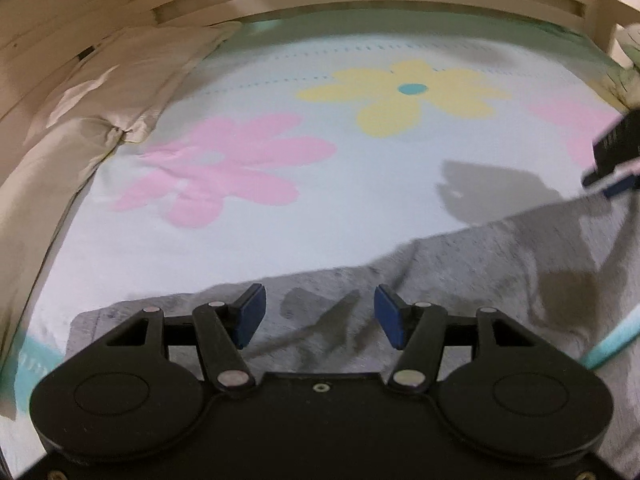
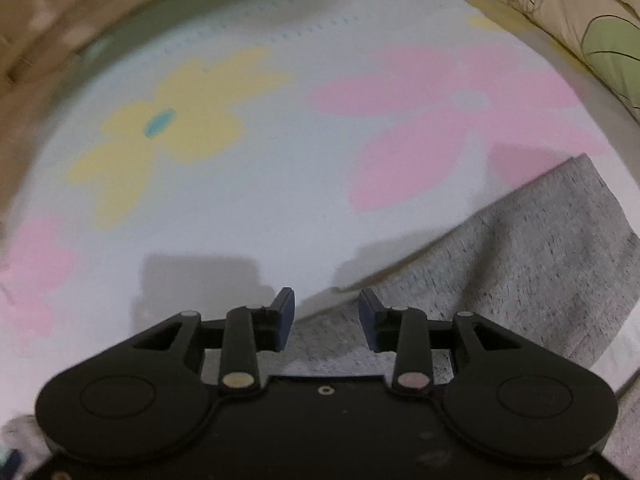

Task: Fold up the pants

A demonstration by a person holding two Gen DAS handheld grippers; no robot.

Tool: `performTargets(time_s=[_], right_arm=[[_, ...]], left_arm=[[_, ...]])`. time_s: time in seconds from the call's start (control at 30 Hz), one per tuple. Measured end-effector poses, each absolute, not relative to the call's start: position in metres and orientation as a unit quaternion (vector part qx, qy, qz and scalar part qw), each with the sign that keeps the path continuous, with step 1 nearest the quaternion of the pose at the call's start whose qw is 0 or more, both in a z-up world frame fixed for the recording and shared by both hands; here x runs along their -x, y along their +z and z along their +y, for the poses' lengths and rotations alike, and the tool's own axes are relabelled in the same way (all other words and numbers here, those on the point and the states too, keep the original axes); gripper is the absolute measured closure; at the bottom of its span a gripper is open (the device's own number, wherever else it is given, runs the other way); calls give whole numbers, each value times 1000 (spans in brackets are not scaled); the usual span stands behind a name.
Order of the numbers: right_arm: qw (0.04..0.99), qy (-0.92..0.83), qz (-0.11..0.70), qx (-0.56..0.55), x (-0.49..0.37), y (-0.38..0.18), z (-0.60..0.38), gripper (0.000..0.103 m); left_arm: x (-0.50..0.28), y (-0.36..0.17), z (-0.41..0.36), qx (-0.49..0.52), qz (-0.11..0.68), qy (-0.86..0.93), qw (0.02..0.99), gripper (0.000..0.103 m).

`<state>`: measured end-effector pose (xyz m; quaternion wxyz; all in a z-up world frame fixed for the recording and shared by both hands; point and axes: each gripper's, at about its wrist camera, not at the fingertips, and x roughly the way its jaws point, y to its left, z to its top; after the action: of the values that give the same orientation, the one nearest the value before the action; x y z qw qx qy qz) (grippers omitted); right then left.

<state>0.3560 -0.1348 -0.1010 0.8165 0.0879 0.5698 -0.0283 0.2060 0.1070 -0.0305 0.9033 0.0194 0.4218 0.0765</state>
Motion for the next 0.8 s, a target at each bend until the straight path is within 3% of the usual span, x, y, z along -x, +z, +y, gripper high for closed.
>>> performTargets(time_s=[0.1, 0.17, 0.2, 0.23, 0.6, 0.8], right_arm=[[808, -54, 583, -68, -355, -112, -135, 65], [800, -62, 593, -67, -354, -115, -138, 71], [800, -57, 593, -70, -353, -115, -141, 90], [801, -49, 592, -76, -351, -115, -143, 100], [820, -12, 566, -89, -323, -96, -164, 101], [822, 1, 562, -91, -312, -88, -180, 101]], left_arm=[[-208, -30, 119, 0, 423, 86, 902, 40], [-211, -29, 126, 14, 425, 93, 900, 40], [-212, -29, 129, 19, 425, 95, 900, 40], [-213, -28, 133, 25, 425, 97, 900, 40], [-239, -20, 179, 124, 429, 141, 884, 40], [-252, -25, 171, 118, 452, 140, 873, 40]])
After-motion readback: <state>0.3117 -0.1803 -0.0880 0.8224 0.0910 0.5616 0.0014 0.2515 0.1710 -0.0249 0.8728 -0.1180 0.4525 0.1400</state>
